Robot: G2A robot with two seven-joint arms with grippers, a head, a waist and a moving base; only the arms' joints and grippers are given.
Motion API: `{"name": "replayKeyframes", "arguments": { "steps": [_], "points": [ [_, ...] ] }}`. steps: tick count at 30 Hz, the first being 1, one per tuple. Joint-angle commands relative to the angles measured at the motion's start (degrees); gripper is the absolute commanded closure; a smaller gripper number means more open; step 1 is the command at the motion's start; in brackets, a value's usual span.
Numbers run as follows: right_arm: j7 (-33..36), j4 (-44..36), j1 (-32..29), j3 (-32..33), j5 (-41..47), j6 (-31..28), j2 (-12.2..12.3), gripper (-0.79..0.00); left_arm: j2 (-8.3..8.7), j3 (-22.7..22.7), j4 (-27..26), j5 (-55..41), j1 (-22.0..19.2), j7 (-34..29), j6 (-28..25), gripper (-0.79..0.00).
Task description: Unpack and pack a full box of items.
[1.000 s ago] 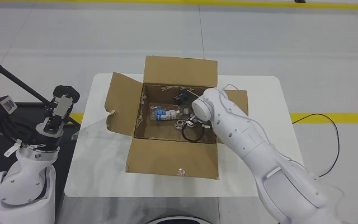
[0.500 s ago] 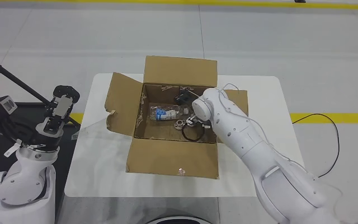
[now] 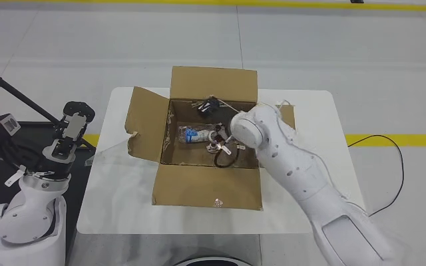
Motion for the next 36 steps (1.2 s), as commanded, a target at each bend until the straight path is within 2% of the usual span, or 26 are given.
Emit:
{"name": "replayKeyframes", "arguments": {
  "steps": [1,6,12,19,25,28,36],
  "points": [
    [-0.3,-8.0,-4.2,4.2,0.1,-1.3,1.5,0.0,0.0,0.0,0.0,0.0,0.0,0.0,0.0,-0.785],
    [-3.6,-22.8,-14.0,14.0,3.1,-5.6,4.2,0.0,0.0,0.0,0.0,0.0,0.0,0.0,0.0,-0.785],
    [-14.1,-32.9,-23.3,26.6,12.3,-9.4,6.0,0.0,0.0,0.0,0.0,0.0,0.0,0.0,0.0,-0.785],
    [-22.7,-36.4,-30.6,39.0,28.0,-17.7,7.5,0.0,0.0,0.0,0.0,0.0,0.0,0.0,0.0,-0.785],
    [-24.6,-35.4,-33.8,44.5,36.8,-23.7,8.6,0.0,0.0,0.0,0.0,0.0,0.0,0.0,0.0,-0.785],
    [-24.6,-35.3,-34.3,45.6,35.9,-22.9,9.0,0.0,0.0,0.0,0.0,0.0,0.0,0.0,0.0,-0.785],
    [-26.6,-42.2,-39.0,52.0,18.3,-7.8,10.1,0.0,0.0,0.0,0.0,0.0,0.0,0.0,0.0,-0.785]
  ]
}}
